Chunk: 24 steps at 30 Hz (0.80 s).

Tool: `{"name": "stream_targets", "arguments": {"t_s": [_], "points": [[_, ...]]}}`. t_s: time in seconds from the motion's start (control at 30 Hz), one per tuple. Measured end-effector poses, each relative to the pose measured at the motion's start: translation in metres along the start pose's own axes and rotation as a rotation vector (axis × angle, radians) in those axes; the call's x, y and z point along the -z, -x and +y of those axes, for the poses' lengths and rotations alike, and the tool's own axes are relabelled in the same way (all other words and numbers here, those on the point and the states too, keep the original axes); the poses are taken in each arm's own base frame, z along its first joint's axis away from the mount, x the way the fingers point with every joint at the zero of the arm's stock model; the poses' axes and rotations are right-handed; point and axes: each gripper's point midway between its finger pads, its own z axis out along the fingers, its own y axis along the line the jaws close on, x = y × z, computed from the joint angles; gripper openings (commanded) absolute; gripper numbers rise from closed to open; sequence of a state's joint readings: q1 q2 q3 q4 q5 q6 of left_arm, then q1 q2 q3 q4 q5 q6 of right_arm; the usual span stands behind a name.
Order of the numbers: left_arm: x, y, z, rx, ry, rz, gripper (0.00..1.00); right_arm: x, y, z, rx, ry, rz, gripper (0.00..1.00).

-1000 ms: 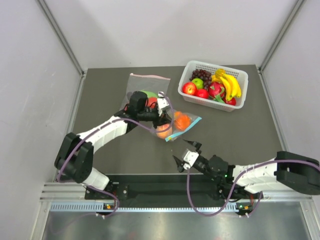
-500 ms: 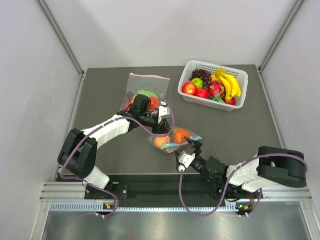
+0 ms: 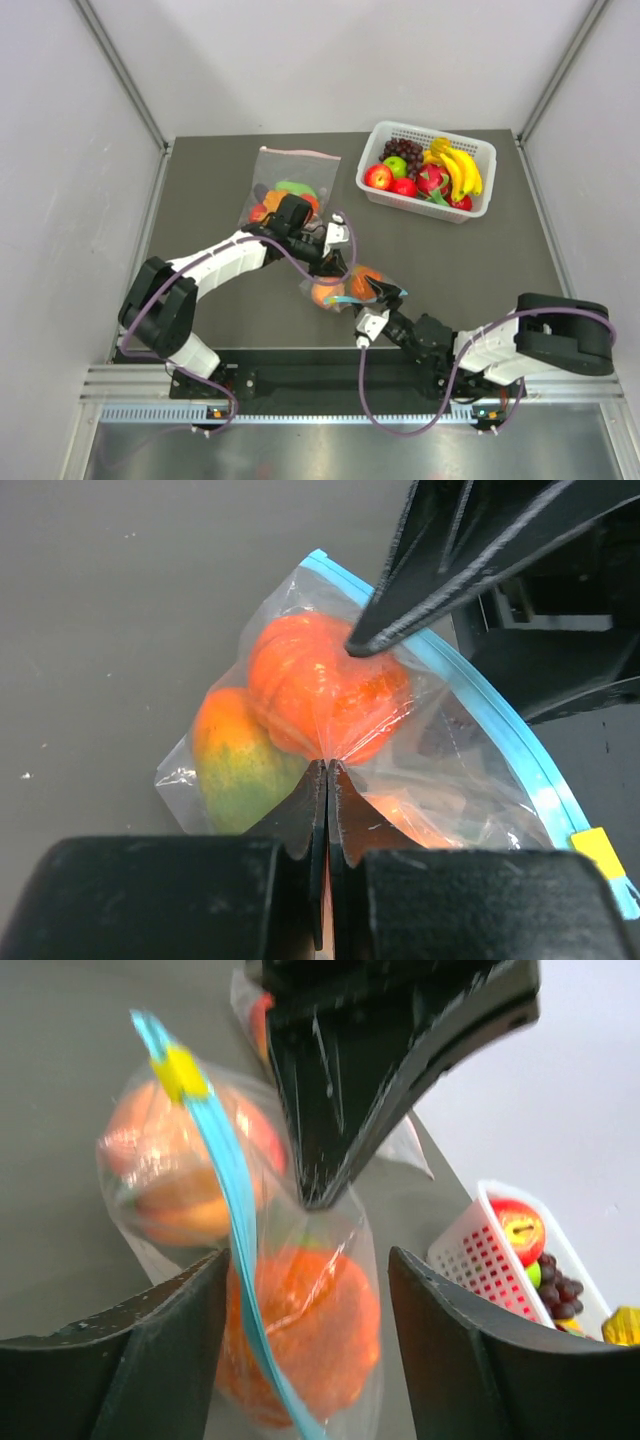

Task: Open the zip-top bag and remove the fake food

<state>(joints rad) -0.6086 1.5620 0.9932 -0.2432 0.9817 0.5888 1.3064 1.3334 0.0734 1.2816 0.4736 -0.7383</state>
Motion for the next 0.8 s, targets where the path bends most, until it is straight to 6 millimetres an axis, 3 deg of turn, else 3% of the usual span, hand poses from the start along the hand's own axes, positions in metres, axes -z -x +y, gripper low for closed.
{"name": "stream_targets", "arguments": {"t_s": [0.1,0.3,0.33,0.43,0.6,0.63,0.7,0.8], "points": [[-0.004,0.001,-0.002,-0.013,-0.013,0.014,0.0,0.0,0.012,-0.003,-0.019,0.006,-0.049,0.56],[-0.012,0.0,-0.009,-0.046,-0.035,0.043,0.0,-0.003,0.016,0.005,-0.043,0.094,-0.086,0.21],[-0.012,0.0,-0.009,-0.051,-0.036,0.044,0.0,-0.004,0.017,0.008,-0.049,0.113,-0.09,0.12],[-0.012,-0.001,-0.01,-0.051,-0.039,0.048,0.13,-0.004,0.017,0.015,-0.06,0.161,-0.094,0.01],[-0.012,0.004,-0.004,-0.042,0.022,0.027,0.38,-0.006,0.011,0.014,-0.085,0.169,-0.069,0.0],[-0.009,0.005,-0.003,-0.046,0.055,0.017,0.5,-0.008,0.008,0.01,-0.099,0.158,-0.051,0.0],[0.0,0.012,-0.001,-0.069,0.14,-0.014,0.55,-0.012,0.006,-0.002,-0.132,0.128,-0.034,0.0],[0.023,0.038,-0.001,-0.141,0.285,-0.104,0.64,-0.017,0.007,-0.024,-0.19,0.076,-0.024,0.0]]}}
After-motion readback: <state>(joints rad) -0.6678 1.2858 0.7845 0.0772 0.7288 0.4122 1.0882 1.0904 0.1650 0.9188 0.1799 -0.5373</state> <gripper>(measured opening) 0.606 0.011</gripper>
